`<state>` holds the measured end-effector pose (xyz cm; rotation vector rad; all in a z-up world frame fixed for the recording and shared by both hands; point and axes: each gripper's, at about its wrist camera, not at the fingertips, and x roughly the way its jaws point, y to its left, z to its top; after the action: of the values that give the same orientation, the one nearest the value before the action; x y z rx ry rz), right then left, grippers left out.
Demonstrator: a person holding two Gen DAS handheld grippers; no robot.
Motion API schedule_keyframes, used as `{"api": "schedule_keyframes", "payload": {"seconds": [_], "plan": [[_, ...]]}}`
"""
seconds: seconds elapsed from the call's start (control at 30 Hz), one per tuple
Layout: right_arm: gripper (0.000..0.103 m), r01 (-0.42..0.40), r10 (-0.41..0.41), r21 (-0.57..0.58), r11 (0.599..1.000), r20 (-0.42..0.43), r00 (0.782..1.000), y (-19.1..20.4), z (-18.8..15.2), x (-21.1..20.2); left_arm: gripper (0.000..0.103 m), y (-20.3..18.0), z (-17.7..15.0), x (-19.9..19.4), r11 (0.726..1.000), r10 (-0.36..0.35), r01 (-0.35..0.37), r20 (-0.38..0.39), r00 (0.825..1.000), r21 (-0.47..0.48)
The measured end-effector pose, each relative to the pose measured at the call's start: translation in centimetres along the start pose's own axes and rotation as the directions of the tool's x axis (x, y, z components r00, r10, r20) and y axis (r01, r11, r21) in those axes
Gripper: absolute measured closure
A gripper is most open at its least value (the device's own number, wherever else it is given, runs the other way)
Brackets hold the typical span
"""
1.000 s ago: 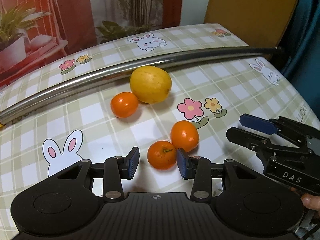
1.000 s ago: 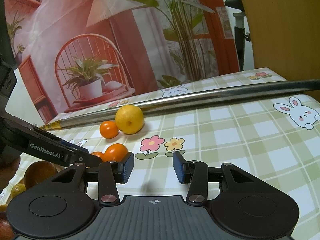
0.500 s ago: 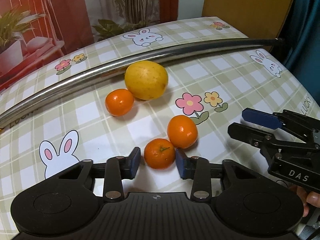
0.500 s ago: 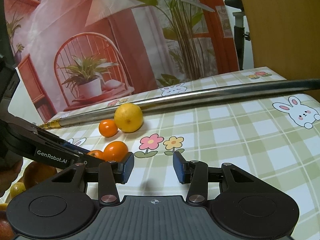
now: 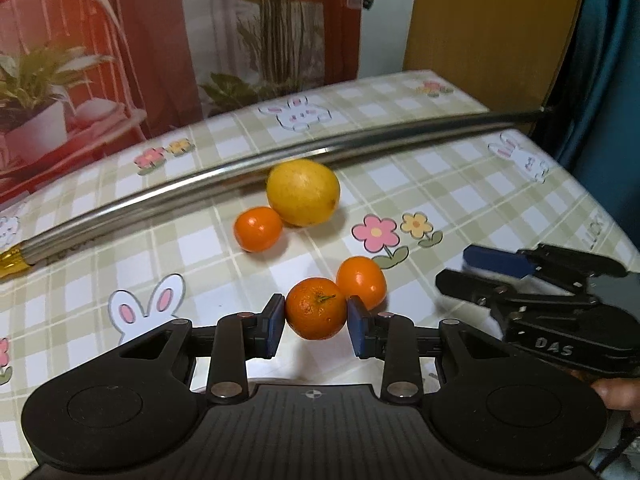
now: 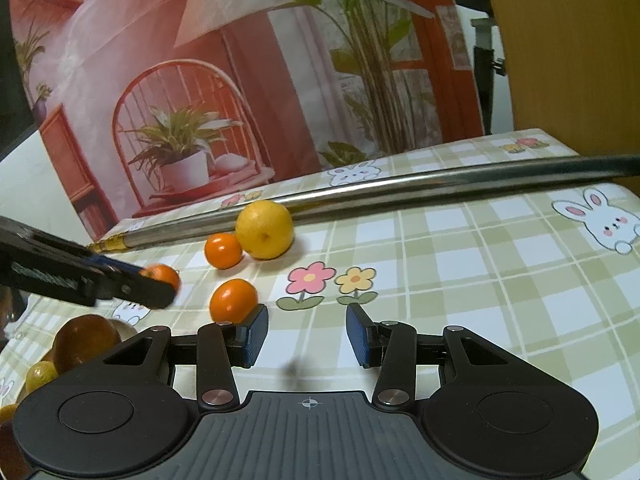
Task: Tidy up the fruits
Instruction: 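Grasp a tangerine with the left tool while the right tool approaches another tangerine, then grasp the other tangerine with the right tool while the left tool holds its tangerine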
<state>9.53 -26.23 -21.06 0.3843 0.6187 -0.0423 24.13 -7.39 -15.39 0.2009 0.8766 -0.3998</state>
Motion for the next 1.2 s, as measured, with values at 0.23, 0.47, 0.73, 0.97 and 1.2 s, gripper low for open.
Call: {"api": "schedule_keyframes", "payload": {"seconds": [0.23, 0.47, 0.73, 0.97, 1.2], "plan": [[0.062, -0.059, 0.058, -0.062, 0.996, -0.016, 0.998, 2.4, 1.0, 1.8, 0.068, 0.5, -1.6, -4.4, 0.998, 0.031, -0.027, 0.074, 0.997, -0.049], [0.062, -0.087, 0.082, -0.069, 0.994, -0.071, 0.994, 4.6, 1.9, 4.7, 0.068, 2.3, -3.7, -7.8, 0.989, 0.071, -0.054, 0.125, 0.990, -0.138], [0.070, -0.060, 0.057, -0.030, 0.998, -0.106, 0.993, 4.4, 1.2, 5.8, 0.068, 3.7, -5.5, -10.0, 0.970, 0.079, -0.038, 0.162, 0.984, -0.240], [0.070, -0.104, 0.105, 0.053, 0.993, -0.029, 0.994, 2.4, 0.2, 3.9, 0.068, 4.3, -8.4, -11.6, 0.935, 0.104, -0.032, 0.188, 0.977, -0.354], [0.070, -0.113, 0.113, 0.112, 0.987, 0.000, 0.994, 1.6, -1.1, 1.4, 0.068, 4.6, -10.6, -12.1, 0.918, 0.104, -0.028, 0.170, 0.980, -0.397]]}}
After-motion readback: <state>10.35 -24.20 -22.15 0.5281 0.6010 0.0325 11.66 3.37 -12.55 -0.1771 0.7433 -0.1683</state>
